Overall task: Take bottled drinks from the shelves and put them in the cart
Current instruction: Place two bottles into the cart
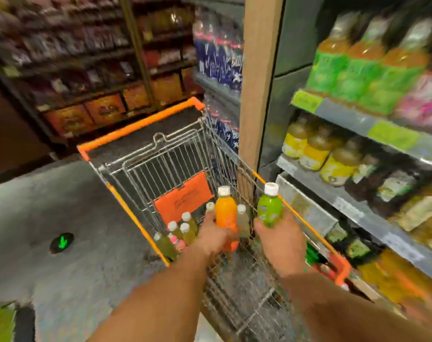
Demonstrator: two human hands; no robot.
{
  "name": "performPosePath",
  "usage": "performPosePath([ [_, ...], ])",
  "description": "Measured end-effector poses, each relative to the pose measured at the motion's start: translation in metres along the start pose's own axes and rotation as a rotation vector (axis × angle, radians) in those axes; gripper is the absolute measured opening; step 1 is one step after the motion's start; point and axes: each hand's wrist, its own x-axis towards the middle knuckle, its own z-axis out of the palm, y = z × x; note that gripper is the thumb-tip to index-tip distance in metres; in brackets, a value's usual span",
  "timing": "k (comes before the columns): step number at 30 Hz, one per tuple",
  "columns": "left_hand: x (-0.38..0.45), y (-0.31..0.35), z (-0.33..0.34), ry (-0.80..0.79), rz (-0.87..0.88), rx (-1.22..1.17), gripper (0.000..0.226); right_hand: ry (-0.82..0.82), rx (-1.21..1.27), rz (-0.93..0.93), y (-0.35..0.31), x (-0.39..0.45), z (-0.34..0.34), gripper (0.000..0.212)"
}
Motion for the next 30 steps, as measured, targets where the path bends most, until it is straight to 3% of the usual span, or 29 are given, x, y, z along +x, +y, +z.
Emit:
performPosePath([
  [3,-0.039,0.055,0.001,-0.071,0.166,0.136,0.032,0.11,0.021,0.049,-0.029,-0.018,-0.08,0.047],
  [7,-0.104,0.129,0.029,-0.167,0.315,0.038,0.061,0.267,0.046,0.041,-0.053,-0.039,-0.187,0.058],
  [13,-0.202,0.194,0.102,-0.469,0.448,-0.019,0.061,0.463,0.027,0.104,-0.036,-0.089,-0.323,0.064],
  [15,-0.235,0.197,0.131,-0.535,0.445,-0.053,0.071,0.501,0.016,0.141,-0.017,-0.115,-0.36,0.064],
  [18,-0.284,0.189,0.171,-0.614,0.436,-0.069,0.063,0.562,-0.001,0.191,0.016,-0.161,-0.41,0.062],
  [25,-0.397,0.167,0.237,-0.813,0.451,0.003,0.077,0.694,0.024,0.263,0.075,-0.273,-0.496,0.052],
  [30,-0.463,0.168,0.275,-0.911,0.559,0.115,0.058,0.834,0.02,0.331,0.095,-0.34,-0.54,0.053],
])
